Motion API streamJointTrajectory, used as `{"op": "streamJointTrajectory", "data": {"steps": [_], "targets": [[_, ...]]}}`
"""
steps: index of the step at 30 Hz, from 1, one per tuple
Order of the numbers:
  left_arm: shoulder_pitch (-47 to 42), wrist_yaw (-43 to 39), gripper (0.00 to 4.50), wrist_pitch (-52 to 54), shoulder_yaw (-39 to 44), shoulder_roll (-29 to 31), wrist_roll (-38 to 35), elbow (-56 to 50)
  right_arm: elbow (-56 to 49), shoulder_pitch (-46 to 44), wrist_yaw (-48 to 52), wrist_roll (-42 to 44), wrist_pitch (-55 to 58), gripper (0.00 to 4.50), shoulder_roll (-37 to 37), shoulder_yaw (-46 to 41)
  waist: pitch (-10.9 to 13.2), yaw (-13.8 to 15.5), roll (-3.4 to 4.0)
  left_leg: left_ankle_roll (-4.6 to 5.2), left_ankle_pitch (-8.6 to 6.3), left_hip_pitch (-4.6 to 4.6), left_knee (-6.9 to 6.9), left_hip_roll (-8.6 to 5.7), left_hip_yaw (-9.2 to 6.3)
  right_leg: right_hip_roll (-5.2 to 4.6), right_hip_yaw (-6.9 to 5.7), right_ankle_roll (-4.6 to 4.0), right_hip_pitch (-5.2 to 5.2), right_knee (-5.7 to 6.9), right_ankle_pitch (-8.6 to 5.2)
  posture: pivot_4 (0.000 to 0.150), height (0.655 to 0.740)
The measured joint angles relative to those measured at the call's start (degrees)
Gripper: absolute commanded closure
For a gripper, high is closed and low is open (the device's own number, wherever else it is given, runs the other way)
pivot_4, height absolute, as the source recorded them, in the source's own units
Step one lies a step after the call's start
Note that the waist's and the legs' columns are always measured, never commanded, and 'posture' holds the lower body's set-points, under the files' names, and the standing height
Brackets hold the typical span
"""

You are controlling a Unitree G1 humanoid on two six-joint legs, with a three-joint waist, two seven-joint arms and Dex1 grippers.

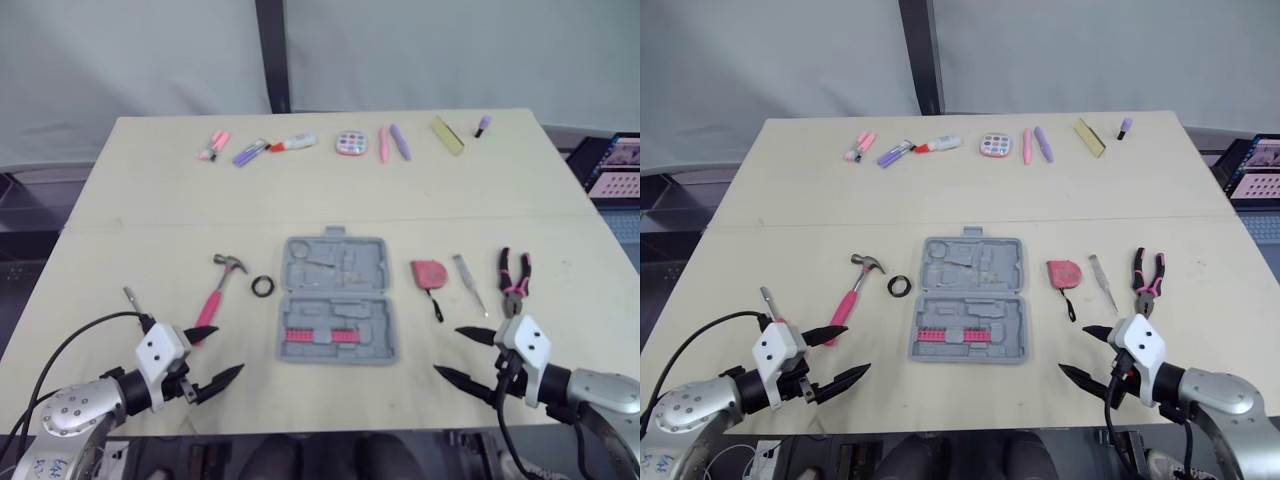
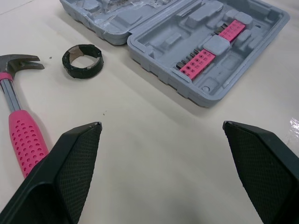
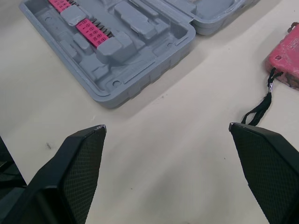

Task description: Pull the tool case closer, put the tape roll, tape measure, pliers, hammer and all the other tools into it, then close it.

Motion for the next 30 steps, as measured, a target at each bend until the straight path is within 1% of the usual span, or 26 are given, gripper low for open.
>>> {"op": "streamJointTrajectory", "data": {"steps": [6,9,19,23,27,30], "targets": [[-0.91,0.52,0.04,0.96,-0.03,-0.04,-0.08,0.0,-0.02,-0.06,0.0,0.0,0.0,0.04,0.0,0.0,0.0,0.03,0.0,0.0,0.0,0.0,0.01,0.0,0.0,0.0,0.0,0.0,0.0,0.01,0.0,0.15,0.74],[-1.31,0.61,0.04,1.39,-0.03,-0.05,-0.15,0.0,-0.02,-0.3,0.0,-0.03,0.0,0.04,0.0,0.0,0.0,-0.03,0.0,0.0,0.0,0.01,0.01,0.0,0.0,0.0,0.0,0.0,-0.03,0.27,0.0,0.15,0.74],[-2.2,0.57,0.04,1.56,-0.04,-0.08,-0.19,0.23,-0.01,-1.14,-0.04,-0.27,0.0,0.04,0.0,0.74,0.0,0.01,0.0,0.0,0.0,0.0,0.02,-0.01,-0.01,-0.01,0.0,0.0,-0.02,0.27,0.0,0.15,0.74],[-3.24,0.41,0.04,2.88,-0.05,-0.42,-1.43,0.24,-0.02,-1.19,-0.26,-0.27,0.21,0.04,0.02,0.74,0.0,0.01,0.0,0.0,0.0,0.01,0.02,-0.01,-0.01,-0.01,0.0,0.0,-0.03,0.29,0.0,0.15,0.74],[-4.31,-1.17,0.04,6.03,-0.05,-0.07,-4.59,0.24,-0.02,-1.15,-0.47,-0.21,1.36,0.04,0.02,0.74,0.0,-0.02,0.0,0.0,0.0,0.01,0.03,-0.01,-0.01,0.0,0.0,0.0,-0.03,0.3,0.0,0.15,0.74],[-7.11,-1.77,0.04,12.83,-0.09,2.53,-7.41,0.37,0.01,-1.59,-0.9,-0.04,2.82,0.04,0.02,0.73,0.0,0.01,0.0,0.0,0.0,0.01,0.06,-0.02,-0.04,-0.01,0.0,0.0,-0.02,0.34,0.0,0.15,0.74]]}}
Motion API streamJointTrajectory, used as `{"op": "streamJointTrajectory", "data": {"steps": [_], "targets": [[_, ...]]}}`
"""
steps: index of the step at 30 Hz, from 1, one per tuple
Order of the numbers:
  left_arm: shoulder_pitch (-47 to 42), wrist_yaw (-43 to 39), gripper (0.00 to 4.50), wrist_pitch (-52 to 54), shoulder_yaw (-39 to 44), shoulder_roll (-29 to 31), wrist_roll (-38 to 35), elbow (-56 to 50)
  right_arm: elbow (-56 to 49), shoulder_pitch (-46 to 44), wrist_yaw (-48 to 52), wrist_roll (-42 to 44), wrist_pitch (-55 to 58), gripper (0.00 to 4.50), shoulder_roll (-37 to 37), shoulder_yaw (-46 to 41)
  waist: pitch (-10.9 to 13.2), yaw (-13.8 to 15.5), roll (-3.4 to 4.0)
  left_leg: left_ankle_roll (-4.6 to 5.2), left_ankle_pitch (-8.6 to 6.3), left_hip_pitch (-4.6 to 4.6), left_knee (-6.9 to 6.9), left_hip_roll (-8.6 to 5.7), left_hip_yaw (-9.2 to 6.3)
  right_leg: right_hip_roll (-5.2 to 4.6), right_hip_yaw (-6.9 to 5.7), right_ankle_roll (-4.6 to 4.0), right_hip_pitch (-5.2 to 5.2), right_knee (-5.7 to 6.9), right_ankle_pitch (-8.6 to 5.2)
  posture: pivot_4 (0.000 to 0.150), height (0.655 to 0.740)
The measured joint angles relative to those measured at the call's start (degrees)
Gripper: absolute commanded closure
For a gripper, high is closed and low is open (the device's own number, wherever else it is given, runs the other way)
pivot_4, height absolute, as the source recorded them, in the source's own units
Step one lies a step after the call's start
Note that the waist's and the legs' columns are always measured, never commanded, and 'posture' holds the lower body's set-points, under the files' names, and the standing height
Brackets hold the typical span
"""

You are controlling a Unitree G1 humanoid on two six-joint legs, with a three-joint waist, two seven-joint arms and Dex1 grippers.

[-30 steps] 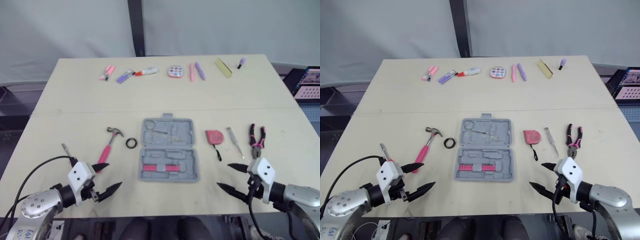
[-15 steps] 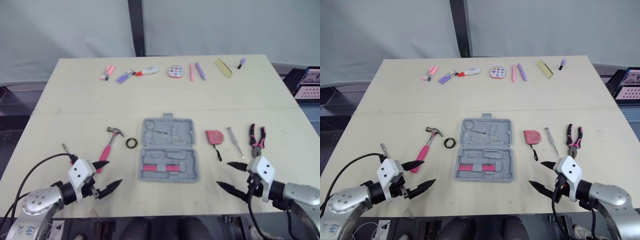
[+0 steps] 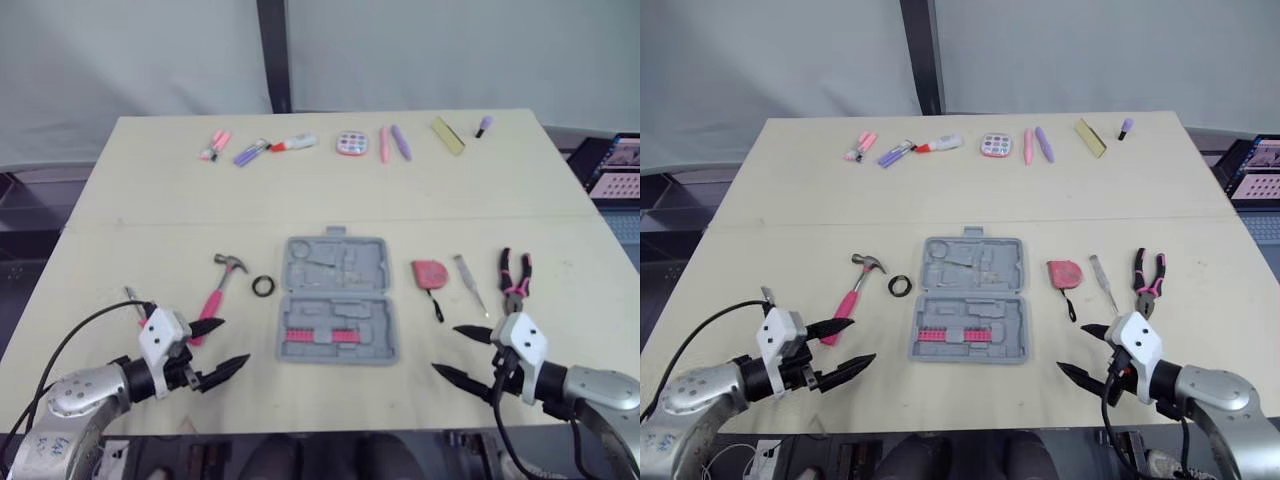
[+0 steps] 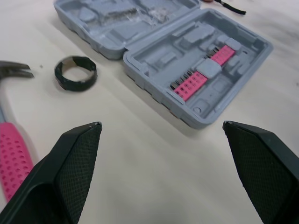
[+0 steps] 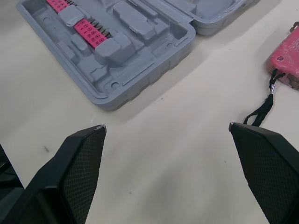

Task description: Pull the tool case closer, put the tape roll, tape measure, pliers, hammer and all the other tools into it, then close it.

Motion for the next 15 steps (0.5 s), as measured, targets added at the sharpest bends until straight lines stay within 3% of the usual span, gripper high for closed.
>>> {"op": "streamJointTrajectory", "data": {"steps": [1,4,7,11,12,15], "targets": [[-1.26,0.23,0.26,1.98,0.0,0.23,-0.63,0.11,0.0,-0.46,-0.17,0.03,0.63,0.0,0.0,0.0,0.0,-0.02,0.0,0.0,0.0,0.0,0.01,-0.01,0.0,0.0,0.01,0.0,0.0,0.01,0.0,0.15,0.74],[-3.67,0.71,1.28,5.45,0.0,0.27,-2.3,0.22,0.31,-2.0,-0.42,0.23,2.15,0.92,0.0,0.0,0.0,-0.13,0.0,0.01,0.0,0.0,-0.01,-0.01,0.0,0.01,0.0,0.0,-0.04,0.06,0.0,0.15,0.74],[-5.38,0.93,2.81,7.53,-0.06,0.25,-2.96,0.35,1.51,-4.19,-0.44,0.72,3.19,2.44,0.11,0.0,0.0,-0.2,0.0,0.0,0.0,0.0,-0.01,0.02,0.0,0.04,-0.01,0.0,-0.04,0.06,0.0,0.15,0.74],[-7.16,1.11,4.48,8.94,-0.99,-0.36,-3.26,0.54,2.67,-6.39,-0.43,0.62,3.21,4.19,0.38,0.21,0.0,-0.18,0.0,0.0,0.0,0.0,0.01,0.0,0.01,0.02,0.0,0.0,-0.05,0.1,0.0,0.15,0.74],[-7.75,1.16,4.5,9.28,-1.23,-0.51,-3.36,0.78,2.72,-7.08,-0.43,0.55,3.24,4.48,0.38,0.39,0.0,-0.18,0.0,0.0,0.0,0.0,0.02,0.0,0.0,0.03,-0.01,0.0,-0.04,0.1,0.0,0.15,0.74],[-10.14,1.06,4.5,9.0,-2.78,-0.42,-2.34,3.27,3.42,-10.1,-0.51,-0.4,3.61,4.48,0.37,2.32,0.0,-0.14,0.0,0.0,0.0,0.0,0.09,-0.01,-0.01,0.02,-0.01,0.0,-0.05,0.13,0.0,0.15,0.74]]}}
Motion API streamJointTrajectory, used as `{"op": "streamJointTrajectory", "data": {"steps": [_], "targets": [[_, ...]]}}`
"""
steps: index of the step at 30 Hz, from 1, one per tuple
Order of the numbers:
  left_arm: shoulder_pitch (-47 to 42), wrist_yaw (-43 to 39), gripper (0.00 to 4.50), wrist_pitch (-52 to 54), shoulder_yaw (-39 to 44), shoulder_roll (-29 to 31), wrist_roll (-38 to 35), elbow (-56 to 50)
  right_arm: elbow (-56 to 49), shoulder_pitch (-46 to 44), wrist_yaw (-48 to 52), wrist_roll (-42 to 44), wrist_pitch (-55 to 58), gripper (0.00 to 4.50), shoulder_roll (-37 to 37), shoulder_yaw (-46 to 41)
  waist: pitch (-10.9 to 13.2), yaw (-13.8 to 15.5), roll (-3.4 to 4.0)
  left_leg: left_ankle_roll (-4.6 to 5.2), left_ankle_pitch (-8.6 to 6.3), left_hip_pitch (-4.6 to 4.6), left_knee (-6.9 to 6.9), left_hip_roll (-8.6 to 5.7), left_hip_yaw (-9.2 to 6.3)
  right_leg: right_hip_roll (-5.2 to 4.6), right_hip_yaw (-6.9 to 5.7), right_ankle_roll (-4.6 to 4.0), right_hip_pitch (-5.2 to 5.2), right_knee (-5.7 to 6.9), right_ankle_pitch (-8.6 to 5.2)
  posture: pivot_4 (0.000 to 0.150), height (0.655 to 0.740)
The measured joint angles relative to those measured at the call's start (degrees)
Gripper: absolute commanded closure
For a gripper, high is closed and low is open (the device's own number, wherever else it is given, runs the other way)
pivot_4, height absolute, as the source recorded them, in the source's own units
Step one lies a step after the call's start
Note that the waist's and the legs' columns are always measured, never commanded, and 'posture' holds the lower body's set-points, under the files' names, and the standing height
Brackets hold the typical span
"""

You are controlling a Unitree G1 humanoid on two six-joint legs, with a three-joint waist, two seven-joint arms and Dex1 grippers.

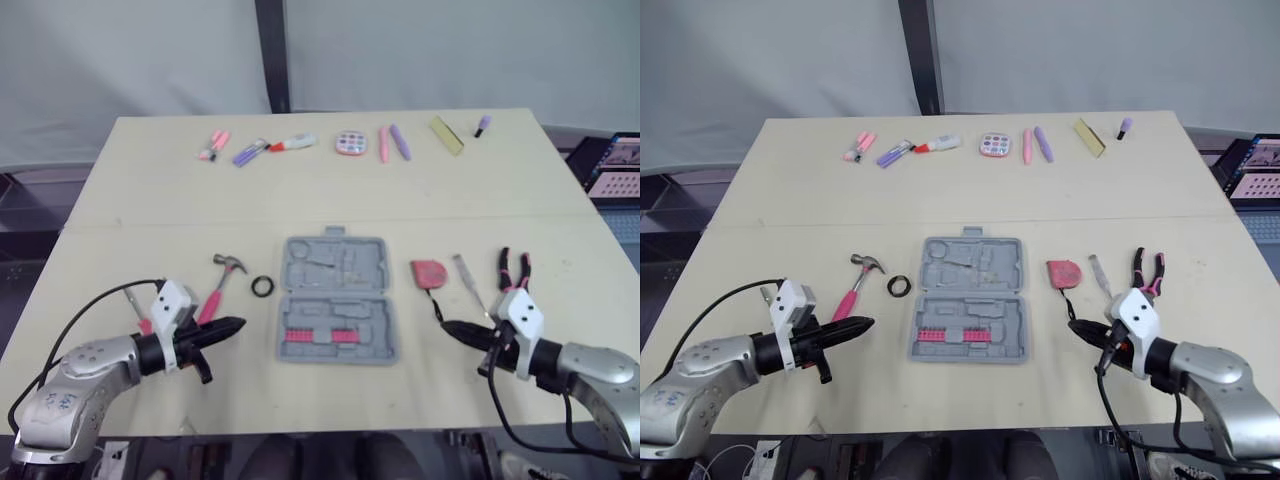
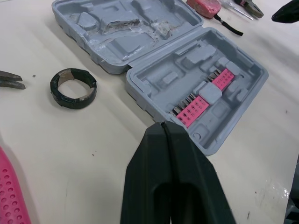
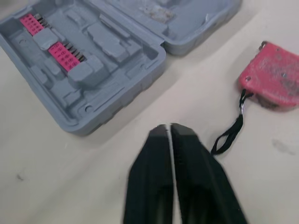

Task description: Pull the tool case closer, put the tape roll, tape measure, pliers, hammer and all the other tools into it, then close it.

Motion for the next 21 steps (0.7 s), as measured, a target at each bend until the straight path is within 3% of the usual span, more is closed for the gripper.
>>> {"op": "streamJointTrajectory", "data": {"steps": [9,21], "targets": [[-13.45,-4.81,4.5,-6.88,-7.95,-1.49,4.83,16.1,5.88,-12.49,-3.93,-3.42,9.2,4.48,1.53,7.65,0.0,-0.11,0.0,0.01,-0.01,-0.06,0.24,-0.05,-0.05,-0.02,-0.1,0.0,-0.19,0.34,0.0,0.15,0.74],[-20.75,-9.19,4.5,-15.26,-14.16,-3.13,12.16,27.95,10.56,-18.89,-5.03,-7.01,10.81,4.48,4.6,13.38,0.0,-0.16,0.0,0.02,-0.02,-0.11,0.45,-0.11,-0.15,-0.05,-0.12,0.0,-0.29,0.58,0.0,0.15,0.74]]}}
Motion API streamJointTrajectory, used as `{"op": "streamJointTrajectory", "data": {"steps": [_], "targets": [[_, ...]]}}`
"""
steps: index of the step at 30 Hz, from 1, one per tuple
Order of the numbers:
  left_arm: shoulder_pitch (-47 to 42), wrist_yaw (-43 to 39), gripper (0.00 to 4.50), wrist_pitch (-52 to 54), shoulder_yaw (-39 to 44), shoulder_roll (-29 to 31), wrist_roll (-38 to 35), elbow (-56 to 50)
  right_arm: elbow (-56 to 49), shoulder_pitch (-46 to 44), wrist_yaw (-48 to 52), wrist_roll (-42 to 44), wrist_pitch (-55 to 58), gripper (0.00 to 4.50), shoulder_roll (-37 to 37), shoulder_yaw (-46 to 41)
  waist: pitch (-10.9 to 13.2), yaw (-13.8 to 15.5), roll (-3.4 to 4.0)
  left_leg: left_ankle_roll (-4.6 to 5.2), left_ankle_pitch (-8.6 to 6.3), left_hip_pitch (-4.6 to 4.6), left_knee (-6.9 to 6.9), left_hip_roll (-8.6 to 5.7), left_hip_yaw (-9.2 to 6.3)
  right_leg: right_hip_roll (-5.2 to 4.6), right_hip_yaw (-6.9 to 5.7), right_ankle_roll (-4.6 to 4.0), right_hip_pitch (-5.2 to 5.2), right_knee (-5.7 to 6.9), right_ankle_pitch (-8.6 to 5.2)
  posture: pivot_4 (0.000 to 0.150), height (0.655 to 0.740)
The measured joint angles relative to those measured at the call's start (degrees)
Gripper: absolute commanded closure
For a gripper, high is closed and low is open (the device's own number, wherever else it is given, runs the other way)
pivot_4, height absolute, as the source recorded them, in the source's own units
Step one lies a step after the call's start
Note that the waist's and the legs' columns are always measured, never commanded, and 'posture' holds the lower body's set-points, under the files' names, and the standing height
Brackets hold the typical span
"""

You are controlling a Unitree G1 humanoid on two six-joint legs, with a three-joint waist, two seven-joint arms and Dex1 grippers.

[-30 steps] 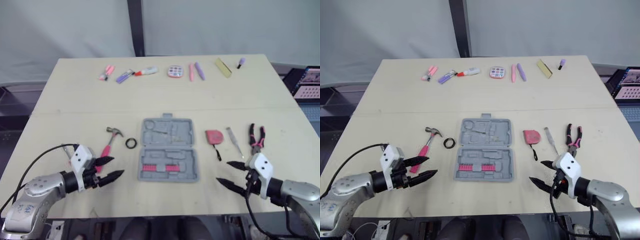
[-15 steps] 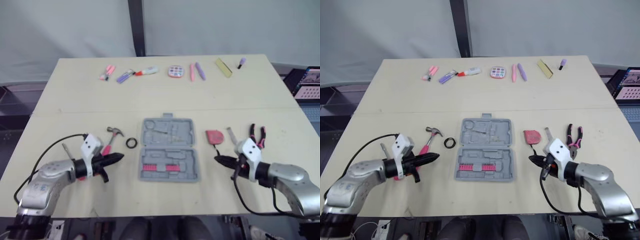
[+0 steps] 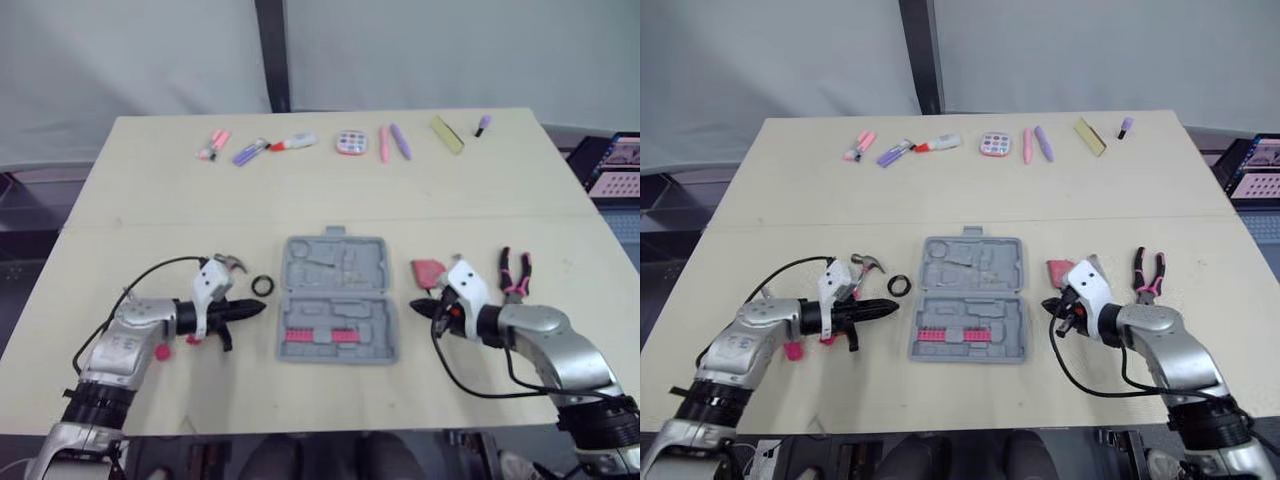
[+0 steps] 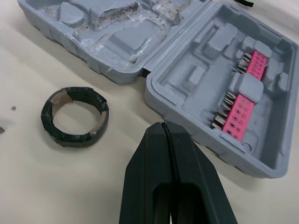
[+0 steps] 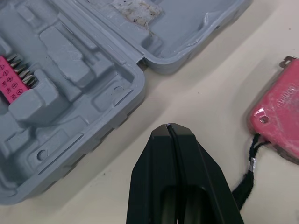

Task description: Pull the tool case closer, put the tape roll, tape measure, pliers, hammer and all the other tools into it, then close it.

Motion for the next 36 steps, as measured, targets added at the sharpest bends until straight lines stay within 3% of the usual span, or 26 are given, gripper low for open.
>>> {"op": "streamJointTrajectory", "data": {"steps": [14,36], "targets": [[-5.14,3.15,4.5,-7.8,-3.1,-6.04,7.66,9.06,7.09,-6.4,-0.1,-3.97,-1.2,4.48,3.68,2.64,0.0,-0.23,-0.01,0.0,-0.01,-0.14,0.1,-0.04,0.07,-0.03,0.0,0.0,-0.53,0.84,0.0,0.15,0.74],[-7.98,6.43,4.5,-13.68,-3.56,-10.32,11.44,15.29,13.12,-10.95,0.67,-5.82,-3.73,4.48,7.3,6.71,-0.01,-1.17,-0.01,-0.01,-0.02,-0.21,0.16,-0.05,0.0,-0.05,-0.02,0.0,-0.69,1.1,0.01,0.15,0.74]]}}
